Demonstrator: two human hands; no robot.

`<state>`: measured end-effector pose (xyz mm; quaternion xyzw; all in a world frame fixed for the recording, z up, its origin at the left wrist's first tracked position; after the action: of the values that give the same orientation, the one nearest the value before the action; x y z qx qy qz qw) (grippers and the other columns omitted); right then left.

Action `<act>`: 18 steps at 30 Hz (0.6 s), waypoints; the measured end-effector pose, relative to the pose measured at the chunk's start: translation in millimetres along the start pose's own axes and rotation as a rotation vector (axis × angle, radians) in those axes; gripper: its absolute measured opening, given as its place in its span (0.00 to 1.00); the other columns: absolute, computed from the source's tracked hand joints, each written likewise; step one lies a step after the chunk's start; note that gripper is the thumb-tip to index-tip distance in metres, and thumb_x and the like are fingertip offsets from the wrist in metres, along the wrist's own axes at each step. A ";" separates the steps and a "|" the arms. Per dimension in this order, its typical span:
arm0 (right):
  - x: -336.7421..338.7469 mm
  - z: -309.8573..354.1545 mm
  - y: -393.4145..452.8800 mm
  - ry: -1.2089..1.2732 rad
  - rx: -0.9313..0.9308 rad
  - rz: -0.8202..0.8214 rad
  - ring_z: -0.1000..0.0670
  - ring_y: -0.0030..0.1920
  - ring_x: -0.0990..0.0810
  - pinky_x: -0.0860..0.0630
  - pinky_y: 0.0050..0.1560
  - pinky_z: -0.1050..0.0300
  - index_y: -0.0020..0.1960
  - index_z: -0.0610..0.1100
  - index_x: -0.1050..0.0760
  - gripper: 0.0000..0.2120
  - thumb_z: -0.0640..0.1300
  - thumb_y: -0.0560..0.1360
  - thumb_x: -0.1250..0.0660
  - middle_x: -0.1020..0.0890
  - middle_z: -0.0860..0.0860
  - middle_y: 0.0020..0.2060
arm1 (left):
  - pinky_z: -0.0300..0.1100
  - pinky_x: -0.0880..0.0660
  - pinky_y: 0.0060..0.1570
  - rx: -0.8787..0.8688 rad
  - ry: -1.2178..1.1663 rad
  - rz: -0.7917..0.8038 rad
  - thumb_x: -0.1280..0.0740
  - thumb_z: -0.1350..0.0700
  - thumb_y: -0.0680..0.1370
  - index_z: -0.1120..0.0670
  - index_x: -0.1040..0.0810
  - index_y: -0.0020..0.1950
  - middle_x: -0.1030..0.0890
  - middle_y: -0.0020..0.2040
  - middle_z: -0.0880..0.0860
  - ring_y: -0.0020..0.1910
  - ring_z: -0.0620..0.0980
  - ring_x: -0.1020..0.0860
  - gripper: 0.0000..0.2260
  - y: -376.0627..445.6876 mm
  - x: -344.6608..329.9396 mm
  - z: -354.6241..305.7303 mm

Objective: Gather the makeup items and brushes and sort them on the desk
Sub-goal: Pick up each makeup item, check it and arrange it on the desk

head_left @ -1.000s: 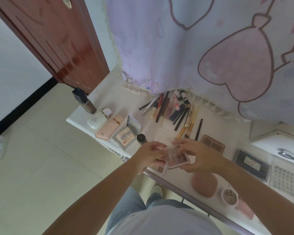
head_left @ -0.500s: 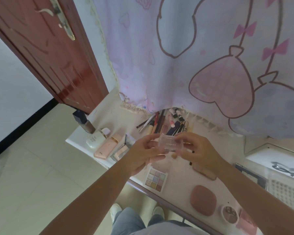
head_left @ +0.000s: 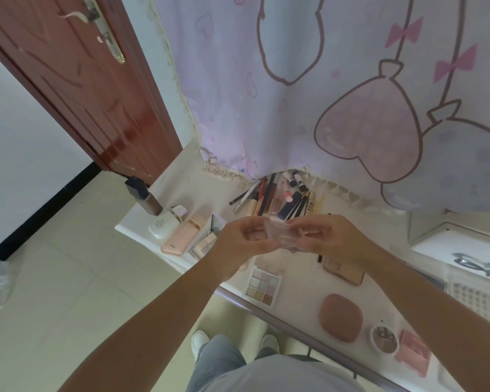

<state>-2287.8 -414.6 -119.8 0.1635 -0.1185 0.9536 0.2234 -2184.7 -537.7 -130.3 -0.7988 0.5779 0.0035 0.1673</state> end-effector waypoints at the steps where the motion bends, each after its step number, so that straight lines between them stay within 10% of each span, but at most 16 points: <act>1: -0.4 -0.5 -0.3 -0.022 -0.004 0.017 0.67 0.43 0.20 0.24 0.46 0.72 0.48 0.55 0.23 0.19 0.58 0.59 0.31 0.19 0.62 0.44 | 0.26 0.27 0.29 -0.004 0.002 -0.003 0.35 0.75 0.70 0.56 0.23 0.44 0.17 0.31 0.45 0.31 0.38 0.20 0.14 0.4 -0.1 2.1; 13: 0.8 0.6 -2.0 -0.080 0.029 -0.062 0.68 0.38 0.22 0.25 0.40 0.74 0.50 0.43 0.20 0.29 0.60 0.56 0.36 0.21 0.60 0.39 | 0.31 0.23 0.38 0.013 -0.002 -0.024 0.34 0.73 0.70 0.58 0.22 0.44 0.17 0.34 0.47 0.35 0.42 0.19 0.11 5.3 -3.0 12.1; 18: 0.7 -8.0 -2.0 -0.144 0.021 -0.127 0.61 0.33 0.25 0.29 0.38 0.73 0.45 0.41 0.19 0.06 0.38 0.74 0.36 0.22 0.54 0.33 | 0.30 0.22 0.38 0.014 0.004 -0.009 0.34 0.75 0.69 0.55 0.23 0.44 0.16 0.33 0.45 0.35 0.41 0.19 0.15 4.8 -4.4 19.4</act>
<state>-2289.5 -410.2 -126.5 0.2413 -0.1135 0.9244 0.2728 -2187.0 -529.7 -149.1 -0.8002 0.5747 -0.0028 0.1716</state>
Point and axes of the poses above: each hand's wrist, its own y-axis towards the middle knuckle, its own x-axis out of the back of the hand, z = x × y, the point moved 4 cm from there along y, towards the middle knuckle
